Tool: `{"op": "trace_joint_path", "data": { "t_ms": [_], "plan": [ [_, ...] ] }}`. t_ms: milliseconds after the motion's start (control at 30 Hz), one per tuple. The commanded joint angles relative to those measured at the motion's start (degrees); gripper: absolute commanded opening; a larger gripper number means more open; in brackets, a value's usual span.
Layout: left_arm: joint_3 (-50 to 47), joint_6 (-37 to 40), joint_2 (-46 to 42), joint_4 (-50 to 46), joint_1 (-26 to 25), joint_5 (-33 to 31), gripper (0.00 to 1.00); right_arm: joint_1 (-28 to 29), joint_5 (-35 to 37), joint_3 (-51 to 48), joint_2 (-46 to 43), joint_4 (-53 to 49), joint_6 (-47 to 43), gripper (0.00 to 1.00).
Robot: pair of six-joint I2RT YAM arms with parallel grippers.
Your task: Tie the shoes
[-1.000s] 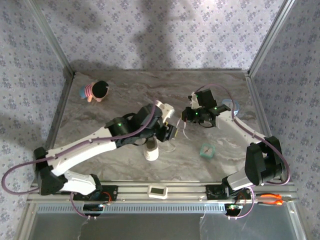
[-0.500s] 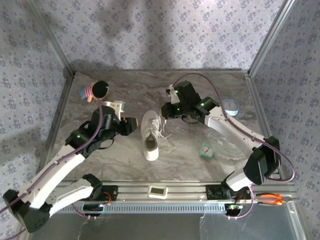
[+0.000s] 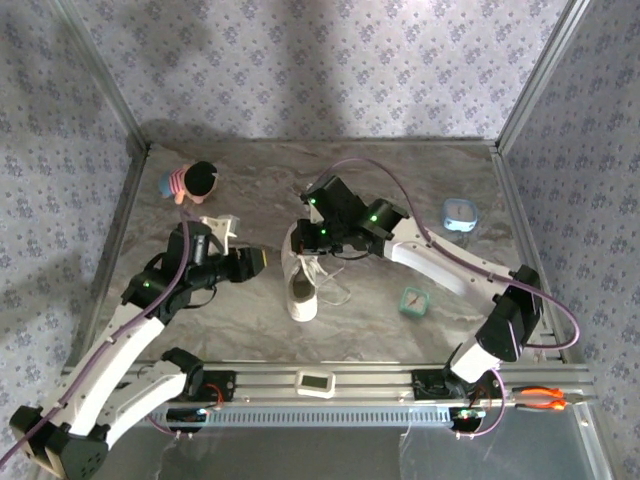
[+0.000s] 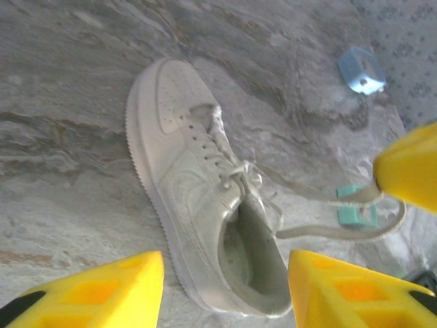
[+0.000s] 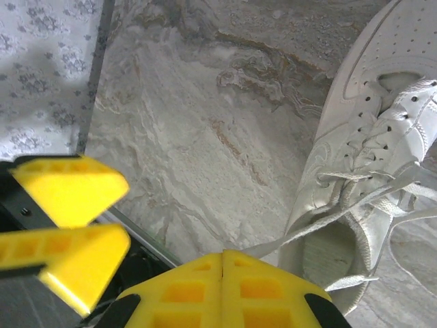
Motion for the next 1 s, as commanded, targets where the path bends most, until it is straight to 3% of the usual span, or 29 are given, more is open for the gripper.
{"op": "trace_joint_path", "data": {
  "t_ms": [0, 167, 333, 500, 733, 967],
  "plan": [
    [-1.5, 2.9, -1.5, 4.7, 0.2, 7.0, 0.52, 0.1, 0.0, 0.8, -2.8, 2.8, 5.3, 0.00],
    [-6.6, 8.1, -5.7, 14.3, -0.4, 16.5, 0.56, 0.4, 0.7, 1.7, -3.2, 6.4, 8.1, 0.00],
    [-12.0, 12.9, -10.8, 20.3, -5.2, 9.6, 0.57, 0.5, 0.9, -0.3, -3.4, 9.1, 10.6, 0.00],
    [-15.4, 18.4, -9.1, 27.1, -11.8, 3.1, 0.58, 0.6, 1.7, -1.9, -3.9, 10.3, 11.9, 0.00],
    [-15.4, 20.9, -2.9, 32.7, -12.9, -5.0, 0.61, 0.6, 1.8, -2.7, -3.9, 10.3, 12.0, 0.00],
    [-12.8, 22.4, 3.6, 37.0, -13.0, -0.7, 0.62, 0.5, 2.4, -3.6, -3.9, 10.8, 11.9, 0.00]
  ]
}}
